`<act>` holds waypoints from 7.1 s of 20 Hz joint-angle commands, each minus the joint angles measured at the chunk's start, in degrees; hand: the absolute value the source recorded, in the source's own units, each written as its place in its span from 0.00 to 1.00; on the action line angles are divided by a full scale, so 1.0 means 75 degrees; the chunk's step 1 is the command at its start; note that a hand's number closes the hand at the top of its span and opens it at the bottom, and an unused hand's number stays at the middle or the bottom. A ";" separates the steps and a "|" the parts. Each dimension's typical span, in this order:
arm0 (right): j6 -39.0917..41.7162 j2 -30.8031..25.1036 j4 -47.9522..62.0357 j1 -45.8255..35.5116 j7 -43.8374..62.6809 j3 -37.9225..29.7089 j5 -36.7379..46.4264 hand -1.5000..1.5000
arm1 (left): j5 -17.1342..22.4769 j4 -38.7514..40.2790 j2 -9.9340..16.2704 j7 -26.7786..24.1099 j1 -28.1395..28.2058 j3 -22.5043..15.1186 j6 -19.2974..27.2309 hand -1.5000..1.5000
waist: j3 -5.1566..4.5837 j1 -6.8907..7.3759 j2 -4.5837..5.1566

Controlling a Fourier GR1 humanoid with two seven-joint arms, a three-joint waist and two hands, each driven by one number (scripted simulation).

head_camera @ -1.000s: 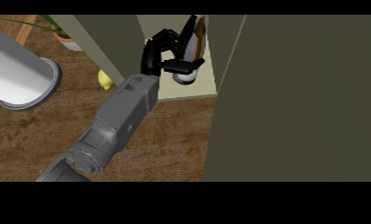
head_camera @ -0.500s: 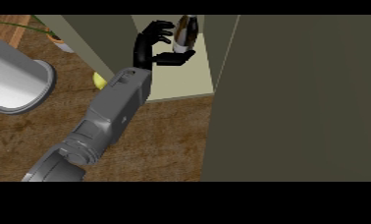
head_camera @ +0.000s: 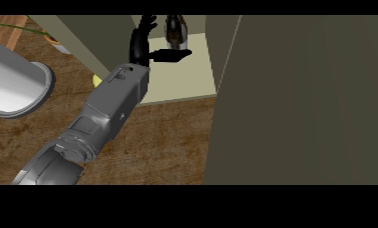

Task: Pick up the wine, place it into the cabinet and close the cabinet

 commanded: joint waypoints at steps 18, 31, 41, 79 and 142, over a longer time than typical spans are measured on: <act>0.0038 -0.0242 -0.1263 0.0475 0.0366 -0.0055 -0.0261 0.00 | 0.0570 -0.0607 -0.0181 -0.0983 -0.0261 0.0758 -0.2742 0.00 | -0.0007 0.0385 -0.0108; -0.0154 -0.0521 -0.1620 0.0794 0.0779 -0.0645 -0.0484 0.00 | 0.0794 -0.1265 -0.0517 -0.0374 -0.0256 0.0586 -0.2787 0.00 | 0.0012 0.0713 -0.0290; -0.0407 -0.0717 -0.1809 0.0989 0.1082 -0.0765 -0.0237 0.00 | 0.1232 -0.2968 -0.0518 0.0089 0.1263 -0.0072 -0.3736 0.00 | 0.0006 0.1052 -0.0426; 0.1158 -0.2117 -0.1690 0.0825 0.0629 0.0484 -0.0595 0.00 | 0.1955 -1.1115 0.1804 0.0680 0.8896 -0.1587 -0.3920 0.00 | 0.0001 0.1053 -0.0328; 0.1381 0.4492 0.7673 -0.9821 0.3250 -0.1890 -0.2924 1.00 | 0.3584 -1.0613 0.4073 0.1353 0.9509 0.1906 -0.6948 0.00 | 0.0012 0.1209 -0.0264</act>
